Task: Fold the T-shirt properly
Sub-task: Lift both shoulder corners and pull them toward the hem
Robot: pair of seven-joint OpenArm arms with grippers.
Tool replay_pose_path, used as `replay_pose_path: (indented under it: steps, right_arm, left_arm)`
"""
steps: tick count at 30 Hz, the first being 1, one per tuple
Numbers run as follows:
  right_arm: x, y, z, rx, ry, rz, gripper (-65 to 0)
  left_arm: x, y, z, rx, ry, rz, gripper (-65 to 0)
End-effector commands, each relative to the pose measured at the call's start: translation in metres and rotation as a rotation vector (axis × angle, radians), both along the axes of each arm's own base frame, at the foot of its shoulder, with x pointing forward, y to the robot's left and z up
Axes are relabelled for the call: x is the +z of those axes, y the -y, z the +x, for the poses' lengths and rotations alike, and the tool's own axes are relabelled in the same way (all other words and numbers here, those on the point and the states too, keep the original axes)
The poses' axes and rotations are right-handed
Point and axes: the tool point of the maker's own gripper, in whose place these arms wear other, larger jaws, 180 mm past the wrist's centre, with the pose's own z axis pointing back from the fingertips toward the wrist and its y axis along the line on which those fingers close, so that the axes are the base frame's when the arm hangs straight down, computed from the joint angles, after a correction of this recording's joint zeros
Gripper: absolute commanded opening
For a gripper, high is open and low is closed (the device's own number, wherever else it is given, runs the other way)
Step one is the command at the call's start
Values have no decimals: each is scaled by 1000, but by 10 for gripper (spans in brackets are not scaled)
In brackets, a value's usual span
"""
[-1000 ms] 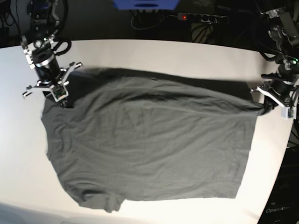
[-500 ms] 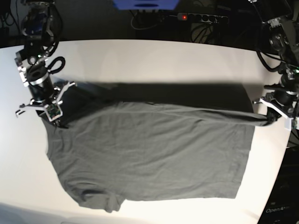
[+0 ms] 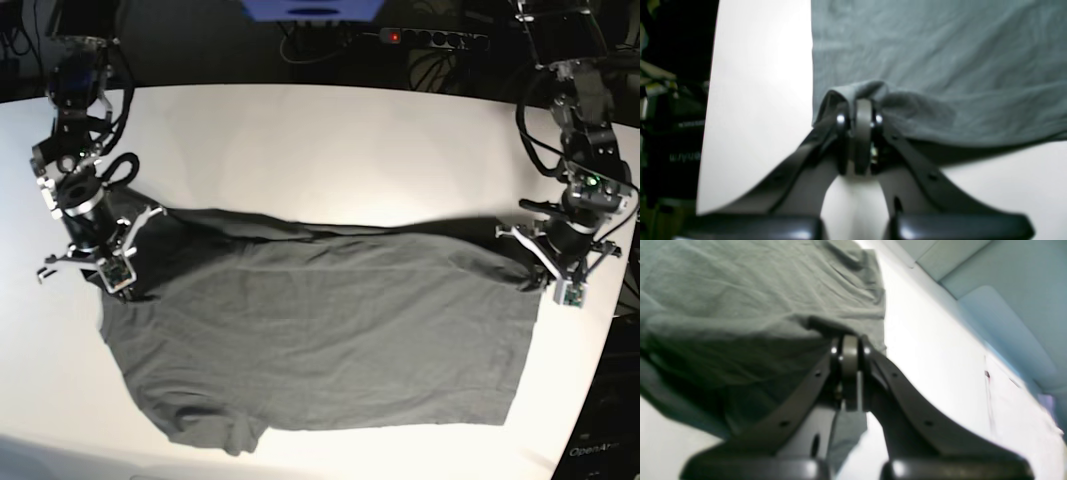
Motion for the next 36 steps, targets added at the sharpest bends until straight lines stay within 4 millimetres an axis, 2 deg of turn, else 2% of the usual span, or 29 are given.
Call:
replay_pose_path:
  steps: [1, 3, 11, 17, 20, 24, 30, 33, 36]
  right_arm:
    - [15, 2, 7, 6, 52, -1, -646]
    - [14, 3, 10, 4, 51, 2, -646]
    - [11, 9, 23, -9, 46, 9, -646]
    - [7, 14, 33, -23, 39, 21, -646]
    - [10, 11, 38, -12, 44, 25, -646]
    - [12, 6, 45, -1, 35, 37, -644]
    - [8, 3, 50, 2, 0, 42, -644]
    - [4, -11, 52, 28, -9, 57, -644]
    - [-1, -15, 59, 34, -22, 66, -644]
  left_arm:
    - [14, -4, 7, 0, 43, 25, -627]
    - [20, -7, 14, 7, 57, 51, -627]
    - [9, -30, 23, 42, 11, 77, -627]
    - [9, -34, 32, 52, 11, 70, -627]
    - [18, -32, 41, 44, 56, 65, -627]
    - [18, -33, 50, 48, 70, 48, -627]
    - [11, -12, 57, -17, 57, 52, -627]
    - [12, 6, 64, -77, 88, 53, -627]
    - [11, 11, 64, -88, 88, 52, -627]
